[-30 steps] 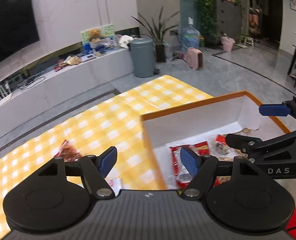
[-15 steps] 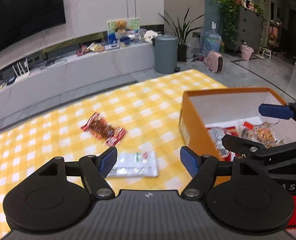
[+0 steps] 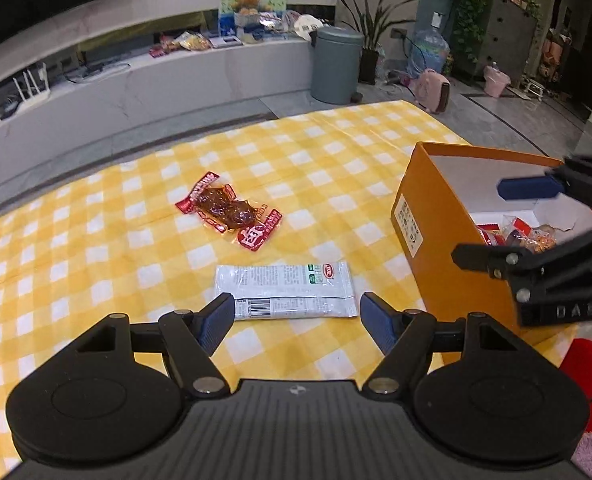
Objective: Organize snacks
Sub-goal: 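Move the right tool to the white packet while the left tool approaches the red-wrapped meat snack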
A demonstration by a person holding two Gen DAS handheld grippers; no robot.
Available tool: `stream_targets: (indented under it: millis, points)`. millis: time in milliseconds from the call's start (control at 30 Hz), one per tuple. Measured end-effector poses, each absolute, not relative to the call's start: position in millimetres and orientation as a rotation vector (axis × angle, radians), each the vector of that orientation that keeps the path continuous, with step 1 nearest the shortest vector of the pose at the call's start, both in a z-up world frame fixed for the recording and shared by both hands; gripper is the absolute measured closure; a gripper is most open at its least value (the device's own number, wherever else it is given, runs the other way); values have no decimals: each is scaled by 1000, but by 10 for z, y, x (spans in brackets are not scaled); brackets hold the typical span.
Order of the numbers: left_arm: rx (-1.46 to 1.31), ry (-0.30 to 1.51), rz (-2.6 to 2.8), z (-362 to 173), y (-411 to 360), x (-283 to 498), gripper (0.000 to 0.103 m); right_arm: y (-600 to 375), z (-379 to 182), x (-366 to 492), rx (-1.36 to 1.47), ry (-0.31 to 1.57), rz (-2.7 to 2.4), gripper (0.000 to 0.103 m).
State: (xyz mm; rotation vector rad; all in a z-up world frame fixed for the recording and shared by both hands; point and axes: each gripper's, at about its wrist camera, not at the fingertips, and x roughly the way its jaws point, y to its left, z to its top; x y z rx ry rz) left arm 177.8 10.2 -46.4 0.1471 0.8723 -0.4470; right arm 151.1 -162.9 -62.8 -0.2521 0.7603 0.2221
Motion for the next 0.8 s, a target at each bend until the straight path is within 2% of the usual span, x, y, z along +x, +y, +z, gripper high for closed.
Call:
stream_targets:
  millis: [400, 800]
  points:
    - [220, 934, -555, -705, 106, 2145, 23, -1586, -649, 2121, -437, 915, 362, 40]
    - [218, 1016, -470, -903, 510, 2534, 23, -1044, -1041, 2693, -426, 1046, 472, 40]
